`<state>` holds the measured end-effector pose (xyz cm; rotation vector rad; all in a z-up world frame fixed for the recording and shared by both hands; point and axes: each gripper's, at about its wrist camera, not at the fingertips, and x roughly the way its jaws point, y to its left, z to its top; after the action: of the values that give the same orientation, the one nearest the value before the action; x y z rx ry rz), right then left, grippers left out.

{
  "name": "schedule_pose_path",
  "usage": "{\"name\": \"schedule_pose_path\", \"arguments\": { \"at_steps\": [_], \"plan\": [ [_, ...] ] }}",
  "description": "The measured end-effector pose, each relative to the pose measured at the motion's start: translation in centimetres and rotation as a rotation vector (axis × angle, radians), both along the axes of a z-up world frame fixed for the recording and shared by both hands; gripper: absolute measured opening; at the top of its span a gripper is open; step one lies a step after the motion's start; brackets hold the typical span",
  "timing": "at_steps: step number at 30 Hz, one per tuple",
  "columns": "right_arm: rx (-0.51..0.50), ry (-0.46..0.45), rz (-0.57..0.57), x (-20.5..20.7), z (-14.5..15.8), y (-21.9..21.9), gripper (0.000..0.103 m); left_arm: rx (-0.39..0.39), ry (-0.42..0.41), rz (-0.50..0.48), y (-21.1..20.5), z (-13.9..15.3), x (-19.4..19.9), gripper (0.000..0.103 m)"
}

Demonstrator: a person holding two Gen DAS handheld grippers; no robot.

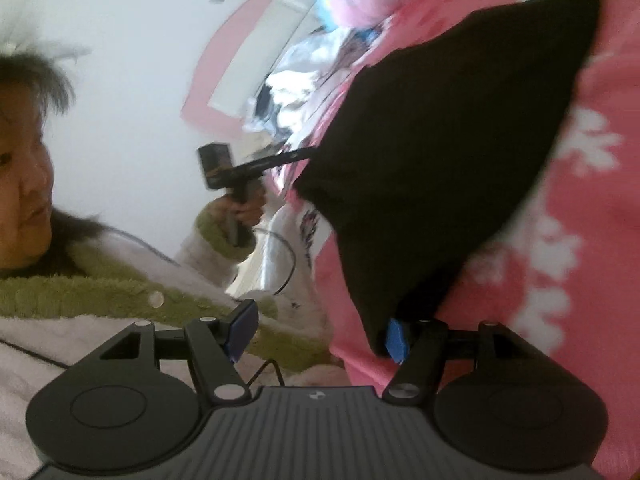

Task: Fold clothes
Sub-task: 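Open the right gripper and withdraw both grippers from the shirt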

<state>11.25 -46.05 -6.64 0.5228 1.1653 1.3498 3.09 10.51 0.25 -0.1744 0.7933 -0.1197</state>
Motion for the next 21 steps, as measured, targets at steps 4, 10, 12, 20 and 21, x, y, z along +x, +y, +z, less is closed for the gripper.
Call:
{"name": "schedule_pose_path", "arguments": {
  "at_steps": [4,10,12,20,21],
  "plan": [
    [-0.024,-0.03,-0.193,-1.2,0.6,-2.6,0.068,0.016,-0.067,0.013,1.9,4.1,-2.0,0.06],
    [0.037,-0.121,-0.46,-6.9,3.3,-3.9,0.068,0.121,-0.128,0.114,6.4,9.6,-6.3,0.06],
    [0.05,-0.17,-0.535,-9.3,4.5,-2.6,0.069,0.134,-0.127,0.144,7.6,9.9,-7.3,0.06],
    [-0.137,-0.417,-0.686,-14.5,8.6,7.8,0.064,-0.009,-0.024,0.16,7.7,2.7,-7.0,0.061],
    [-0.177,-0.451,-0.689,-14.7,8.7,9.1,0.062,-0.01,-0.015,0.162,7.3,1.5,-6.8,0.061]
  ]
}}
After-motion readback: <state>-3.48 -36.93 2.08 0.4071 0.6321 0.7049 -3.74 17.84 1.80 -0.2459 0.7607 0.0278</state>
